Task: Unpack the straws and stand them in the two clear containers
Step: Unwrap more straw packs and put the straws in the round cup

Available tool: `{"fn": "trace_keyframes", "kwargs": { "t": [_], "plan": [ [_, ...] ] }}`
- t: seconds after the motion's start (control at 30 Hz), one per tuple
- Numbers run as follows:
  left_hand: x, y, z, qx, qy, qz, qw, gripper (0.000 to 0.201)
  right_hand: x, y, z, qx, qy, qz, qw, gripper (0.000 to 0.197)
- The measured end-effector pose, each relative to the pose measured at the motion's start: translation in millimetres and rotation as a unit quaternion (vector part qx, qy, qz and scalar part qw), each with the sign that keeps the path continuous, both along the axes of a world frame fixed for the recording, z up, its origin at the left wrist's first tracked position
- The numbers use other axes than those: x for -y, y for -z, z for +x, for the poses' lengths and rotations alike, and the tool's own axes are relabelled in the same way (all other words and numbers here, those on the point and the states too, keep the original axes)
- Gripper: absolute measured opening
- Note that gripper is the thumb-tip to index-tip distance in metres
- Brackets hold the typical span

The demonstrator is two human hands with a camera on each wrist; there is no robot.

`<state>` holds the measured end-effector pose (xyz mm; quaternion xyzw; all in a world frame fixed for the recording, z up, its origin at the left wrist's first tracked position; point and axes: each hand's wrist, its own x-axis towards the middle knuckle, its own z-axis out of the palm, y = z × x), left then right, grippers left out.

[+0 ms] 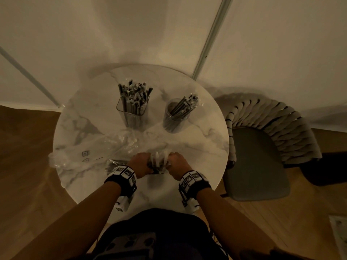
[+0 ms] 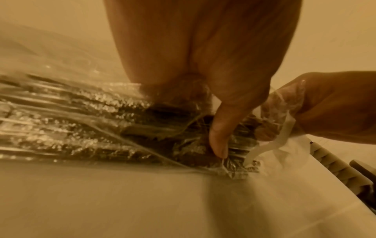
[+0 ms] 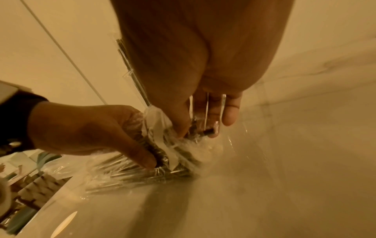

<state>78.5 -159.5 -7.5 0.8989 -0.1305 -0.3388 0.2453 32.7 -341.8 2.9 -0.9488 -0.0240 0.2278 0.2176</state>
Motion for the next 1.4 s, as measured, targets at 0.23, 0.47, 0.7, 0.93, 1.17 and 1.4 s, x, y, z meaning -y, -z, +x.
{"fn": "trace_keyframes", "kwargs": {
  "t": [0.23, 0.47, 0.7, 0.93, 1.17, 1.4],
  "plan": [
    [0, -2, 0, 0.003, 0.008, 0.003, 1.000, 0.054, 8, -5, 5, 0.011, -0.008, -0.003, 1.000, 0.021],
    [-1, -2, 1, 0.004, 0.024, -0.010, 1.000, 0.050, 21, -15, 10, 0.022, 0.014, 0.029, 0.999, 0.021],
    [-8, -1, 5, 0.049, 0.044, 0.029, 0.997, 0.051, 48, -31, 19, 0.008, 0.070, 0.107, 0.992, 0.016],
    [-13, -3, 4, 0.075, 0.047, 0.050, 0.995, 0.070, 104, -44, 34, -0.029, 0.103, 0.123, 0.987, 0.024],
    [4, -6, 5, 0.073, 0.034, 0.015, 0.997, 0.027, 96, -38, 30, -0.045, 0.199, 0.223, 0.953, 0.029],
    [6, -5, 1, 0.067, 0.032, 0.023, 0.997, 0.038, 67, -25, 25, -0.040, 0.350, 0.328, 0.876, 0.022]
  ]
}}
